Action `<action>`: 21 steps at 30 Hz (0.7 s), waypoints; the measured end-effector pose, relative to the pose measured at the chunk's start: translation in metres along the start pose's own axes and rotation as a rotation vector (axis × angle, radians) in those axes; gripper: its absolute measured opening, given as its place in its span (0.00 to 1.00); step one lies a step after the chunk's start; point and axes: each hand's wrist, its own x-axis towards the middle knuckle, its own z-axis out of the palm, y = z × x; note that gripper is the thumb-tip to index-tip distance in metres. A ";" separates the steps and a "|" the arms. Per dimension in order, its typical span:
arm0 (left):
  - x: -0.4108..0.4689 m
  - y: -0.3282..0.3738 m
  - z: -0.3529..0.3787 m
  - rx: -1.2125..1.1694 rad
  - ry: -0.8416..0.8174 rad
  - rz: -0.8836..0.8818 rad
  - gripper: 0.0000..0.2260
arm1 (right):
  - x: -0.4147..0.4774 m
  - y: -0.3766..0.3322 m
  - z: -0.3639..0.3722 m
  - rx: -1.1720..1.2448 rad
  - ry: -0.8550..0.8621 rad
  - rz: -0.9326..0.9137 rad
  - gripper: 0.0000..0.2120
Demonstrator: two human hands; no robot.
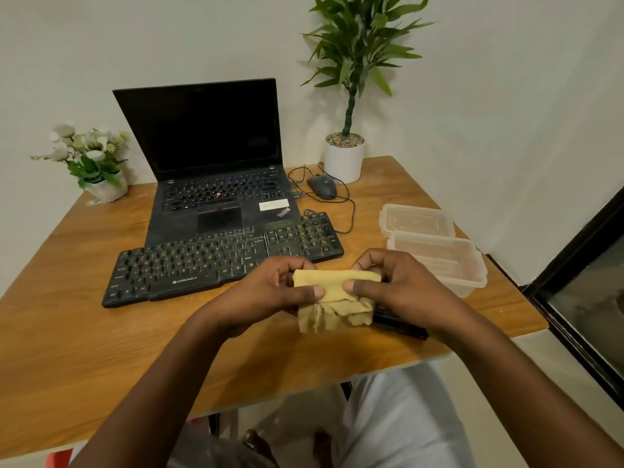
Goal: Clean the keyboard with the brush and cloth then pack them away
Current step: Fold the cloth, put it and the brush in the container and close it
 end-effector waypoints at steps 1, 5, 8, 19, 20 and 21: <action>0.003 0.004 0.004 -0.019 0.015 0.014 0.11 | -0.001 -0.001 -0.004 0.090 0.009 0.016 0.07; 0.020 0.021 0.019 -0.081 0.087 0.062 0.12 | -0.008 -0.002 -0.030 0.401 -0.046 0.112 0.15; 0.037 0.031 0.031 -0.109 0.121 0.081 0.12 | -0.014 0.002 -0.054 0.472 -0.109 0.141 0.19; 0.098 0.040 0.059 -0.462 0.054 0.031 0.20 | -0.014 0.035 -0.122 0.497 0.158 0.060 0.19; 0.103 0.040 0.061 -0.471 0.056 0.028 0.18 | -0.014 0.036 -0.126 0.499 0.154 0.054 0.19; 0.107 0.042 0.063 -0.472 0.058 0.027 0.17 | -0.014 0.037 -0.130 0.494 0.134 0.046 0.19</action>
